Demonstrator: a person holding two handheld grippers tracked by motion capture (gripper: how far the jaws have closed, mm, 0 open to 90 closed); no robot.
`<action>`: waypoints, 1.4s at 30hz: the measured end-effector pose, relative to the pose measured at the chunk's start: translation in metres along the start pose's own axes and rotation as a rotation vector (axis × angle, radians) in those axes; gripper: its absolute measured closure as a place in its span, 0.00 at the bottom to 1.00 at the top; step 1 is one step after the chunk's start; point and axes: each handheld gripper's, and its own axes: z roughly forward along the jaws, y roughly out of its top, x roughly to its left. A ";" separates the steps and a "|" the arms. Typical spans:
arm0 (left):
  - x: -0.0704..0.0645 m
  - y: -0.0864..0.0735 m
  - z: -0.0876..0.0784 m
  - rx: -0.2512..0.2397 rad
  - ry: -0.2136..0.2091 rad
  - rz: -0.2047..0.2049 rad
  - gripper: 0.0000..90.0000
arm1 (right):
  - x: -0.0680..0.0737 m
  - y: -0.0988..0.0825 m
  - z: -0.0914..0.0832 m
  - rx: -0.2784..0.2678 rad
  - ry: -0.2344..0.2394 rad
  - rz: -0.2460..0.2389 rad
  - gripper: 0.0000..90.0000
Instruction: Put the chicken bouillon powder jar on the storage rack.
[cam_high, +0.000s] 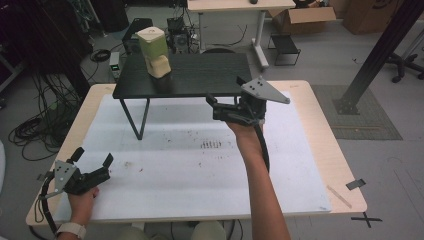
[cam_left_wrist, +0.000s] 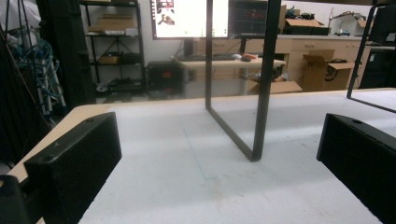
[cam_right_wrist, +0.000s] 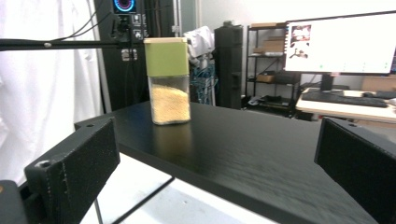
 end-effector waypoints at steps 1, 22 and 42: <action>0.000 0.000 0.000 0.000 0.000 0.000 0.00 | 0.000 -0.003 -0.004 -0.002 -0.008 0.001 0.00; 0.000 0.000 0.000 0.004 0.001 0.005 0.00 | -0.021 -0.075 -0.071 -0.023 -0.132 0.036 0.00; -0.001 0.000 0.000 0.002 0.004 0.010 0.00 | -0.046 -0.147 -0.105 -0.010 -0.265 0.074 0.00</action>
